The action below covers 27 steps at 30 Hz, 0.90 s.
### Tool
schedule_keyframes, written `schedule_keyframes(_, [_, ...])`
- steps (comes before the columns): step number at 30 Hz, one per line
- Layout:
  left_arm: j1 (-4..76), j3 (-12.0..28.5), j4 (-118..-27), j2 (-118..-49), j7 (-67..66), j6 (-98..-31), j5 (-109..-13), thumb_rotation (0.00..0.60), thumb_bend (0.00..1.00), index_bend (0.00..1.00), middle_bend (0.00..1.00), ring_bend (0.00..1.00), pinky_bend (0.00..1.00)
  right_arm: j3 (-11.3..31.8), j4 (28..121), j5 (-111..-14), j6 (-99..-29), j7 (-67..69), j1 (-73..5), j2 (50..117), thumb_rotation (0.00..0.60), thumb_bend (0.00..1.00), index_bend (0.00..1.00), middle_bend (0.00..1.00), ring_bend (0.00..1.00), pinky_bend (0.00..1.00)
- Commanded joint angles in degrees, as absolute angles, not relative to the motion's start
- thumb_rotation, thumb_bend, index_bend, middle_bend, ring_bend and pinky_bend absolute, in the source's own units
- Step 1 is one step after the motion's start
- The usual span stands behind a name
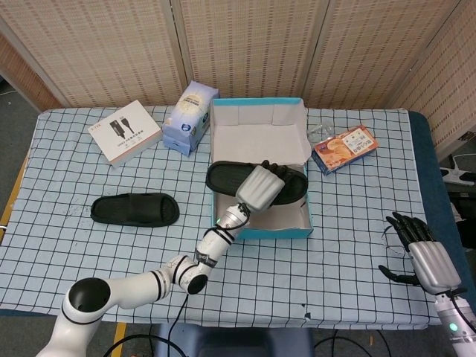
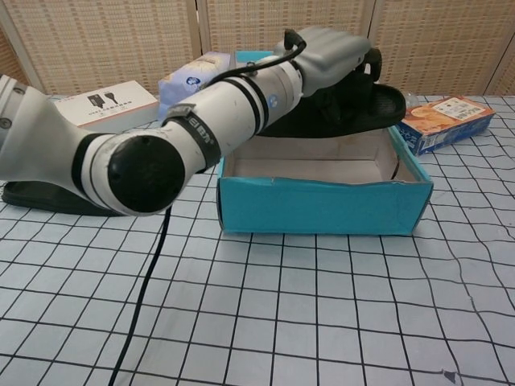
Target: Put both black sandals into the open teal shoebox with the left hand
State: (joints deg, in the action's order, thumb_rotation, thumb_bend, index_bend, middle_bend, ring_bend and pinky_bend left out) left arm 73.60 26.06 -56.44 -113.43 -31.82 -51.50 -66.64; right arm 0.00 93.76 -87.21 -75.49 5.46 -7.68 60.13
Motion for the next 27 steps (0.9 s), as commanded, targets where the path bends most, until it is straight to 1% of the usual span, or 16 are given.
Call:
schedule_keyframes(1, [74.6,26.8,-56.8,-113.7,-31.4,-51.9,-66.3,0.6,0.48,0.41,0.58,0.52,0.63,0.0,93.6,-86.8,-74.8,4.9,-8.0,60.4,0.472,0.15,0.0,0.0,0.0,0.0])
schedule_keyframes(5, [75.7,26.9,-55.7,-114.9,-31.3,-50.8,-64.6,0.6,0.48,0.41,0.58,0.53,0.63,0.0,93.7,-86.8,-75.0,5.2,-8.0,60.4,0.471,0.15,0.0,0.0,0.0,0.0])
schedule_keyframes(11, [77.2,26.1,-50.0,-117.1,-29.6,-48.9,-63.7,0.6,0.48,0.41,0.58,0.53,0.63,0.0,93.5,-86.9,-75.1,6.2,-8.0,60.1,0.472,0.15,0.0,0.0,0.0,0.0])
schedule_keyframes(21, [78.6,25.9,-40.9,-121.1,-20.1,-45.5,-63.2,0.6,0.47,0.38,0.58,0.53,0.63,0.2,93.0,-86.2,-74.7,6.4,-8.3,60.3,0.471,0.15,0.0,0.0,0.0,0.0])
schedule_keyframes(25, [78.4,26.1,-39.9,-122.2,-16.7,-43.2,-62.1,0.6,0.47,0.36,0.58,0.53,0.65,0.3,92.8,-85.8,-74.6,6.3,-8.3,60.4,0.471,0.15,0.0,0.0,0.0,0.0])
schedule_keyframes(27, [78.8,26.2,-39.5,-122.8,-15.7,-43.2,-62.2,0.6,0.47,0.36,0.58,0.54,0.65,0.3,92.8,-85.5,-74.1,6.2,-8.5,60.5,0.471,0.15,0.0,0.0,0.0,0.0])
